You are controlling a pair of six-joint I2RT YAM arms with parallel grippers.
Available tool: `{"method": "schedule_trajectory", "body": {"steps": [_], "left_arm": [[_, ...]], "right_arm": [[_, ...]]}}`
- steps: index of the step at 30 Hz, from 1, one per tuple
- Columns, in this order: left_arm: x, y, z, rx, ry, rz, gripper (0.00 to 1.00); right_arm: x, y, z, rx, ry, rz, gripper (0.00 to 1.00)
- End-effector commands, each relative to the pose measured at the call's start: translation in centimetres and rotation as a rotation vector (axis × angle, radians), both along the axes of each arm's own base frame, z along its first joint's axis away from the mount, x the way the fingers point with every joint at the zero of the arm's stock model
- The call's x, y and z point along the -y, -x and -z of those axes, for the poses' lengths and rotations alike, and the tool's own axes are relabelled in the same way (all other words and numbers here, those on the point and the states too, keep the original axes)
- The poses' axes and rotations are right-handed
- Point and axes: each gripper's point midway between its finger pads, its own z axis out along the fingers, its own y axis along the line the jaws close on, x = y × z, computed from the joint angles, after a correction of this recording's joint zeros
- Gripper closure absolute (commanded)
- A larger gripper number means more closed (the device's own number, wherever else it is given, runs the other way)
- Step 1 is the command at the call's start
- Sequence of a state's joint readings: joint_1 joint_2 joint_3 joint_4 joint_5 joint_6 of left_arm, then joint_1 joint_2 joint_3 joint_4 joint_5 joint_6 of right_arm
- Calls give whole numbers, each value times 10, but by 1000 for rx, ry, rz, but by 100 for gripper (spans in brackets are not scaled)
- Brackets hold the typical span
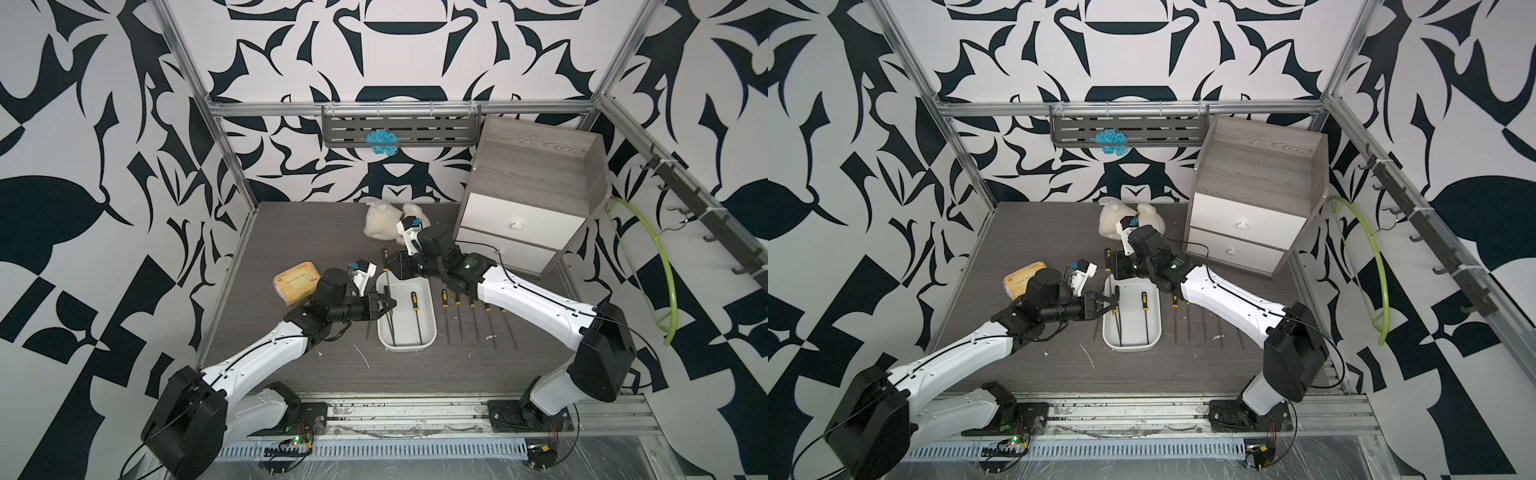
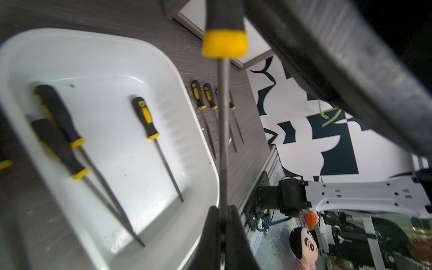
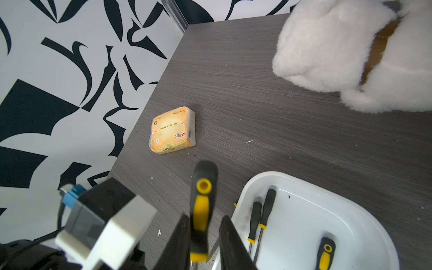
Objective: Take the file tool out of the storage box
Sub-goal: Pick up the file tool from the storage box, then place the file tool at the center of the board.
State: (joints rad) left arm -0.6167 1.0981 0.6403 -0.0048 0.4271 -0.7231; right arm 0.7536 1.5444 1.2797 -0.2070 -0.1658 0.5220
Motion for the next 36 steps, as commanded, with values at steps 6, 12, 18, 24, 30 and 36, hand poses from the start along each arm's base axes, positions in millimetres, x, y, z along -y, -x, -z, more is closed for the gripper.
{"method": "schedule_trajectory", "body": {"steps": [6, 12, 18, 24, 30, 36], "left_arm": [[-109, 17, 53, -149, -611, -257, 100], [-106, 18, 94, -301, -761, -160, 100], [-99, 5, 131, -398, -865, -84, 100], [-90, -5, 152, -428, -893, -30, 100], [-85, -4, 163, -457, -897, 8, 100], [-86, -3, 168, -471, -905, 13, 100]], "right_arm": [[22, 15, 28, -54, 152, -62, 71], [17, 17, 69, -142, 208, -110, 73], [15, 15, 97, -186, 258, -123, 75], [10, 10, 123, -236, 298, -131, 77], [6, 3, 149, -287, 349, -127, 78], [3, 0, 157, -302, 355, -124, 78]]}}
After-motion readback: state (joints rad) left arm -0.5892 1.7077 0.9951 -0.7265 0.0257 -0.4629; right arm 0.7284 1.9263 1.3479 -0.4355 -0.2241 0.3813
